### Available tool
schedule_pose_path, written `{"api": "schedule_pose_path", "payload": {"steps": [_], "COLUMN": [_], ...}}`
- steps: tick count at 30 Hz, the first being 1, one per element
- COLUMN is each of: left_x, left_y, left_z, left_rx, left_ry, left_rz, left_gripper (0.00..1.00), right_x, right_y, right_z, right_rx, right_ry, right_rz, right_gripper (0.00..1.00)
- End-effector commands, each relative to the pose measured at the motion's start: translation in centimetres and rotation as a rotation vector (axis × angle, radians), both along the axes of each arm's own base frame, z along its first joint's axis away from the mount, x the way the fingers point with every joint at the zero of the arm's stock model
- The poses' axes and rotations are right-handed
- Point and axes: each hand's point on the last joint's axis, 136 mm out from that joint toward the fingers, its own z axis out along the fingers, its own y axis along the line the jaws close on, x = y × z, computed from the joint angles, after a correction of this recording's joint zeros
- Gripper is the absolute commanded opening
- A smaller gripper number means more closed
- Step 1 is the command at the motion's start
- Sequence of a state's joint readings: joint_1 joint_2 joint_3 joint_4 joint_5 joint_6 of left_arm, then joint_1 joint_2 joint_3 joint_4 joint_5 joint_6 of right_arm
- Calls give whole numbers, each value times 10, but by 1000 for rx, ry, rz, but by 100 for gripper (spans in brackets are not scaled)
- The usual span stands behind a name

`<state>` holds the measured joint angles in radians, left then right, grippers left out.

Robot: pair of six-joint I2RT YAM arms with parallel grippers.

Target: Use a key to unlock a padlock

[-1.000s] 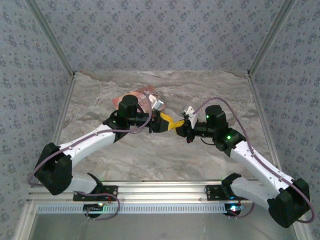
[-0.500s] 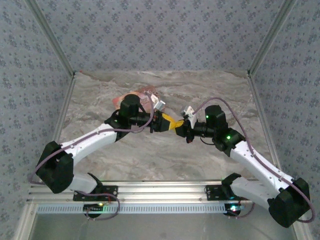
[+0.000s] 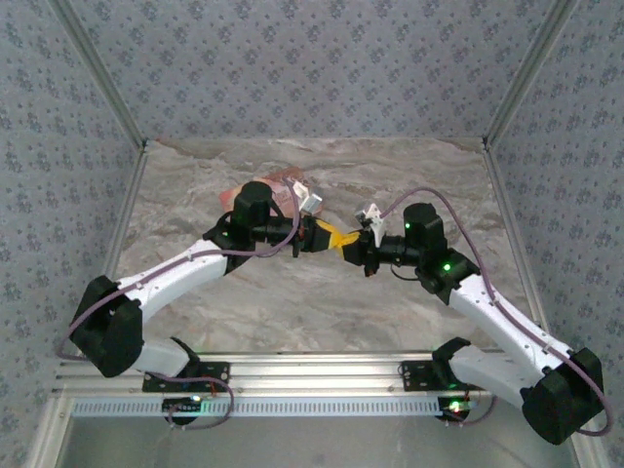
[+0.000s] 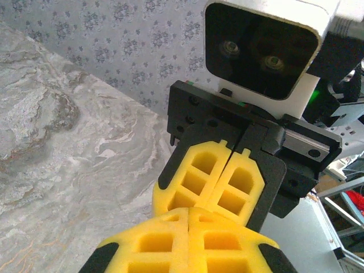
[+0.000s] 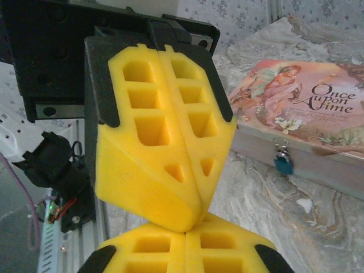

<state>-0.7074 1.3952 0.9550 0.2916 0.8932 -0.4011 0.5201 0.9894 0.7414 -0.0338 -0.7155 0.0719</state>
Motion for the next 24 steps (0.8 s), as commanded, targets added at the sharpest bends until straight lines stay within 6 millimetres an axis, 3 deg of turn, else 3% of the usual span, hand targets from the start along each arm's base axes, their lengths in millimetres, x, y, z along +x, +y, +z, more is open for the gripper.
{"api": "schedule_pose_path", "payload": {"steps": [1,4,10,24], "left_x": [-3,-1,3,7], "left_y": [1,2,4,4], "left_z": [16,22,27,26], "left_rx": [-23,-37,-49,-52], "left_ry": [-32,-38,-41,-35], "left_rz": [10,35,74,99], "left_gripper": [0,0,0,0], "right_x": [-2,-5,-6,-2], "right_y": [-3,-9,-18,2], "right_z": [10,9,24,24], "right_rx": [52,101,216,284], "right_ry": [-10,8,-4,38], "right_rz": [13,11,-18,-5], "right_gripper": [20,33,46,49]}}
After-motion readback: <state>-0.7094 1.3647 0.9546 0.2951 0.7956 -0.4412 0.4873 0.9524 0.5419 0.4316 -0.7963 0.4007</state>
